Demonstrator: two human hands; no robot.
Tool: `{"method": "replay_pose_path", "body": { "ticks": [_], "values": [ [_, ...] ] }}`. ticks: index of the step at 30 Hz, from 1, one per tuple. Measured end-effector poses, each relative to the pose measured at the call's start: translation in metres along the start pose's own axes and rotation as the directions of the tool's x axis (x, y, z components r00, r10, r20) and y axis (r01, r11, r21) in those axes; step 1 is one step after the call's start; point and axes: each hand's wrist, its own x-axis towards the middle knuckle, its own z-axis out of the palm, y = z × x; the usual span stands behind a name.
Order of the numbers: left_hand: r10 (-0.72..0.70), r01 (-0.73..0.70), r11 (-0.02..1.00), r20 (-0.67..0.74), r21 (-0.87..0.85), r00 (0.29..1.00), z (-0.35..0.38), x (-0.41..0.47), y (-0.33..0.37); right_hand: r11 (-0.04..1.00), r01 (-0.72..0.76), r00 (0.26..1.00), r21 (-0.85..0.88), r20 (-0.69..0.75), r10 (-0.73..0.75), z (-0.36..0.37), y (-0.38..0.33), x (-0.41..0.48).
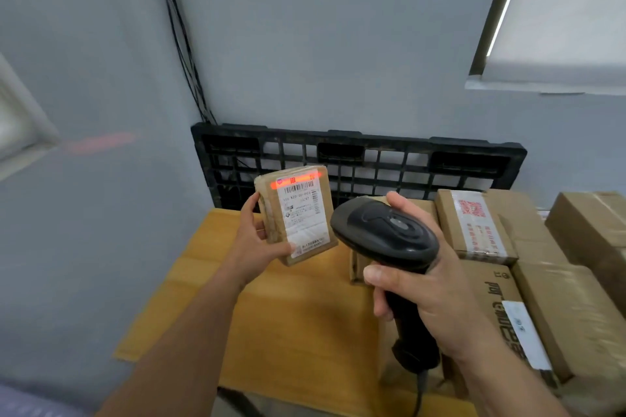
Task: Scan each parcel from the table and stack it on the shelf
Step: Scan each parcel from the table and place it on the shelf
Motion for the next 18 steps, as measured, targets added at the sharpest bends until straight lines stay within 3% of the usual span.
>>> {"method": "replay_pose_path", "body": {
  "ticks": [18],
  "values": [
    [-0.005,0.015,0.999,-0.251,0.040,0.968,-0.025,-0.108,0.000,0.996,-0.021,0.978,0.084,0.211,0.003,0.012,-0.003,-0.049]
  ]
}}
